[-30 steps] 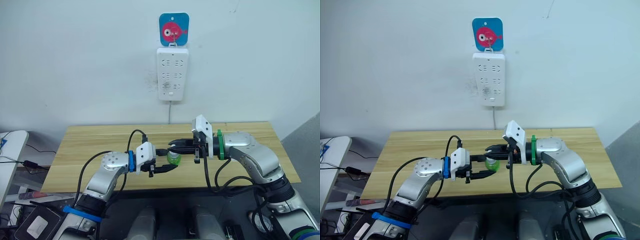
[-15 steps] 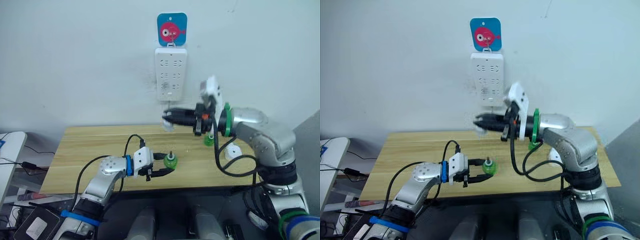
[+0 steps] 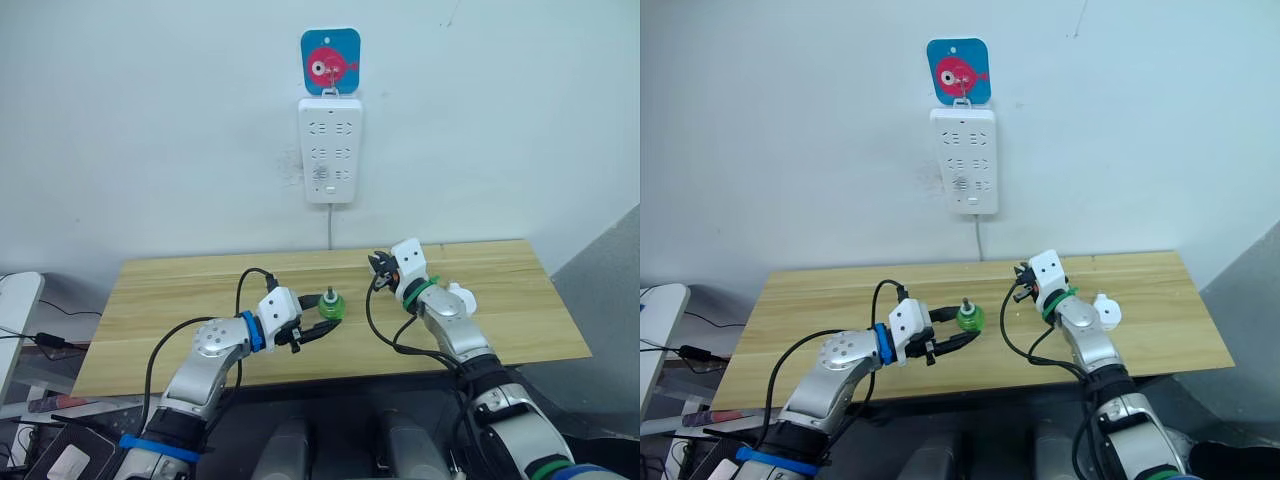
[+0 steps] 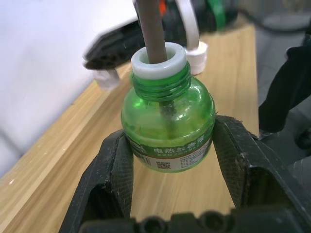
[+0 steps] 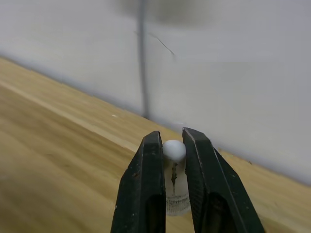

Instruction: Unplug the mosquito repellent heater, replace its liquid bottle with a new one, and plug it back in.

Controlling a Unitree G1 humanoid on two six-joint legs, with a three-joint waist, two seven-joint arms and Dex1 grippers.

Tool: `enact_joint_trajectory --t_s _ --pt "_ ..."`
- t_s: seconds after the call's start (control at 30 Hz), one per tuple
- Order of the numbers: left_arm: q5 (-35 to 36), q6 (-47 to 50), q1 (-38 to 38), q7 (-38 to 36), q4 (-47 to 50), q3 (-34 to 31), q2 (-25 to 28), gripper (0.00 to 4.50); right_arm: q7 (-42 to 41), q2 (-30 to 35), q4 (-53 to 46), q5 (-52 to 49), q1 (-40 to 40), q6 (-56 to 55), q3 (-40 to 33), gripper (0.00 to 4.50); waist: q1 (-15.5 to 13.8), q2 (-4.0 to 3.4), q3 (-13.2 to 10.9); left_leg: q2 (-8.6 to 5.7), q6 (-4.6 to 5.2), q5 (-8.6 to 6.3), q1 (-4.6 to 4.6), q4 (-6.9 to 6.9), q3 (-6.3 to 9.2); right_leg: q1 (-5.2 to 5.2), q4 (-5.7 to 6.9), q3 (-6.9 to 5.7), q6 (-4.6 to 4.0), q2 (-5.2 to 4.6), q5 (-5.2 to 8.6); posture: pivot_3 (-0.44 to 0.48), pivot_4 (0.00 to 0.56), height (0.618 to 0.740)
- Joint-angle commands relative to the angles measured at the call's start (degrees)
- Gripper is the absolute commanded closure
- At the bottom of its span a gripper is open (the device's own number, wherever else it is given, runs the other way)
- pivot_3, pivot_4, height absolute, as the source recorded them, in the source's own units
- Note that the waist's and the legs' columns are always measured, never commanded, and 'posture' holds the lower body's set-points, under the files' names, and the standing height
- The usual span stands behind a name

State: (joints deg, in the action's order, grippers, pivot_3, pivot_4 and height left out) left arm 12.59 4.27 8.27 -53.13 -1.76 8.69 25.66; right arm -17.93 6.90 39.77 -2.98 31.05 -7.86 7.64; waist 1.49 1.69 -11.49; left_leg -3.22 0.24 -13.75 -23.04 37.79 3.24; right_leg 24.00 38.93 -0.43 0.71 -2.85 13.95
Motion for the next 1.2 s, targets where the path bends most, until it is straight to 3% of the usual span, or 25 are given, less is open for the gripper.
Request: enact_joint_trajectory --t_s 0.03,0.23,0.63,0.8,0.83,0.87,1.03,1.13,1.2 --pt "1.39 2.14 -2.53 0.69 5.81 -2.03 1.91 2.29 3.38 -1.05 8.7 1.95 3.25 -7.47 -1.78 4.27 -0.05 -0.03 -0.14 0.0 0.0 0.0 0.01 0.0 0.01 -0.02 0.0 0.0 -0.01 0.0 0.01 0.096 0.221 0.74" --pt "3.24 6.97 -6.61 1.1 12.77 -4.52 5.66 2.29 8.22 -3.2 18.9 3.52 6.67 -12.53 -3.53 4.27 -0.4 -0.24 -0.76 0.0 0.02 -0.01 0.17 0.01 0.08 -0.25 -0.03 -0.04 -0.04 0.0 0.04 0.142 0.25 0.74" --pt "5.01 11.19 -5.47 0.97 15.76 -6.09 9.12 2.29 10.09 -4.84 24.75 3.69 5.71 -13.53 -6.05 4.27 -1.43 -0.53 -1.09 0.0 0.02 -0.01 0.17 -0.01 0.18 -0.28 -0.03 -0.13 -0.23 0.0 0.17 0.155 0.245 0.74" --pt "4.85 10.72 -4.67 0.92 14.99 -5.5 8.84 2.29 9.0 -4.69 24.34 3.81 5.74 -13.96 -6.69 2.46 -1.42 -0.53 -1.09 0.0 0.02 -0.01 0.18 -0.03 0.19 -0.28 -0.04 -0.13 -0.24 0.0 0.18 0.142 0.231 0.74" --pt "4.81 10.64 -4.44 0.92 14.77 -5.42 8.73 2.29 8.47 -4.67 23.86 3.99 5.72 -14.18 -6.54 2.16 -1.42 -0.53 -1.08 0.0 0.01 -0.01 0.18 -0.04 0.19 -0.28 -0.04 -0.14 -0.24 0.0 0.19 0.142 0.231 0.74" --pt "4.75 10.49 -4.28 0.95 14.55 -5.33 8.59 2.29 8.02 -4.66 23.41 4.11 5.65 -14.44 -6.47 2.16 -1.41 -0.53 -1.09 0.01 0.01 -0.01 0.18 -0.05 0.19 -0.28 -0.04 -0.14 -0.25 0.0 0.19 0.138 0.227 0.74" --pt "3.98 8.95 -3.04 1.41 12.21 -4.41 6.95 2.29 2.14 -4.01 17.09 4.35 3.76 -16.49 -4.67 2.16 -1.39 -0.53 -1.08 0.0 0.01 -0.01 0.17 -0.08 0.2 -0.28 -0.06 -0.15 -0.24 0.0 0.2 0.116 0.212 0.74" --pt "3.49 7.7 -2.05 1.57 10.58 -3.76 5.55 2.29 -6.69 -2.95 5.22 1.59 0.26 -13.01 -2.93 2.16 -1.39 -0.51 -1.07 0.0 0.01 -0.01 0.16 -0.08 0.21 -0.28 -0.07 -0.15 -0.23 0.0 0.21 0.099 0.201 0.74" --pt "3.05 6.5 -0.56 1.58 8.72 -3.42 4.45 2.29 -15.31 -0.37 -9.72 -3.72 -3.31 -2.56 -1.5 2.16 -1.58 -0.54 -1.08 0.0 0.01 -0.01 0.14 -0.09 0.22 -0.27 -0.08 -0.15 -0.21 0.0 0.21 0.086 0.193 0.74"
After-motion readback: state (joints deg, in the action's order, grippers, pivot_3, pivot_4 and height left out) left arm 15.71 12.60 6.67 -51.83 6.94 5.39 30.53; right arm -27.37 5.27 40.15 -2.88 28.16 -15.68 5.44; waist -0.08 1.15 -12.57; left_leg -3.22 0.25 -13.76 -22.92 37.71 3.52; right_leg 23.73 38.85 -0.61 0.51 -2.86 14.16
